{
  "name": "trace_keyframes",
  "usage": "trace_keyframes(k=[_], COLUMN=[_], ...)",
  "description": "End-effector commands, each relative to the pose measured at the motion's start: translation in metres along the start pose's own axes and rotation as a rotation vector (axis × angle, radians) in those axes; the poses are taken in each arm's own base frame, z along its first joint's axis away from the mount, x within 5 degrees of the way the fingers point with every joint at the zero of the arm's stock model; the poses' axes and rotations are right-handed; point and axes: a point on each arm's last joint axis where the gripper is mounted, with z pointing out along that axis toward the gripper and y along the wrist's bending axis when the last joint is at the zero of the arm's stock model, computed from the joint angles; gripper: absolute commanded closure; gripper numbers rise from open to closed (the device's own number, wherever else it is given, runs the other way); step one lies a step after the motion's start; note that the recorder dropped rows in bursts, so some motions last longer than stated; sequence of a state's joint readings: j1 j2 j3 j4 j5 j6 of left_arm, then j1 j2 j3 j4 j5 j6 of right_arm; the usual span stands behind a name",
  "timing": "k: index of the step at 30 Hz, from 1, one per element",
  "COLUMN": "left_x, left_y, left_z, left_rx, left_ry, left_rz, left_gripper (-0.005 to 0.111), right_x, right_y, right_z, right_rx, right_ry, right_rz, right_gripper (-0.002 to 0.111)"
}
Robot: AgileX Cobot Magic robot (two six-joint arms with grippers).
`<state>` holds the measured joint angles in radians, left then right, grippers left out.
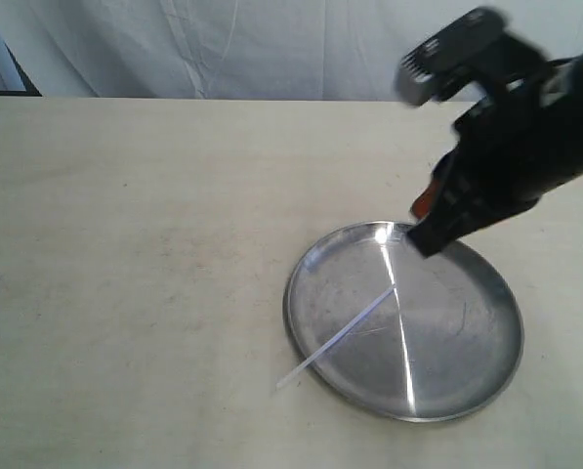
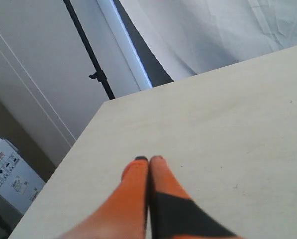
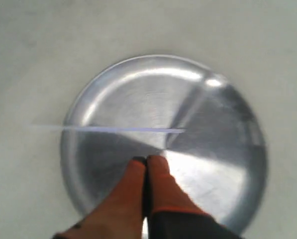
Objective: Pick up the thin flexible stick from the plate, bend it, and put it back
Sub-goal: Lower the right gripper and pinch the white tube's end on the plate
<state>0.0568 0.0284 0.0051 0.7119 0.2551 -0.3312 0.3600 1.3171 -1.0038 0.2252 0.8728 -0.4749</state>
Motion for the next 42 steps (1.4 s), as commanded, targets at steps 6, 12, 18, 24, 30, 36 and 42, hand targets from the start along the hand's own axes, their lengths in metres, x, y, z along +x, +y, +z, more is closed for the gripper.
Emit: trace_keyframes(k=[6,12,18,24,30,36,42], left_x=[-0.002,-0.002,-0.002,-0.002,-0.002,-0.002,-0.002], left_y=[0.001,0.001,0.001,0.001,0.001,0.001,0.001], left_z=[-0.001,-0.001,-0.001,-0.001,-0.001,-0.001,-0.001], left_rx=[-0.002,-0.002,-0.002,-0.003,-0.003,-0.003,-0.003], left_ry=[-0.015,-0.015,-0.015,-0.013,-0.013,-0.013,-0.013], left_rz=[-0.005,-0.005,-0.007,-0.005,-0.005,-0.005,-0.005], left_gripper=[0.107,0.107,0.107,0.107,0.107,0.107,0.107], right_x=[-0.004,-0.007,-0.003,0.004,0.011,0.016,0.018], right_y=[0.021,0.032,0.027,0.025,0.022,0.021,0.020], right_z=[0.114,0.154,0.174,0.194,0.208,0.212,0.212], right_rx=[-0.184,-0.125,-0.092,-0.091,-0.065,-0.061,-0.045], right_ry=[0.290,0.265,0.279,0.313,0.352,0.389,0.407], right_rz=[-0.248,-0.404,-0.454,-0.473,-0.474,-0.458,-0.424], right_gripper=[0.055,0.051,0.051,0.051,0.053,0.089,0.109])
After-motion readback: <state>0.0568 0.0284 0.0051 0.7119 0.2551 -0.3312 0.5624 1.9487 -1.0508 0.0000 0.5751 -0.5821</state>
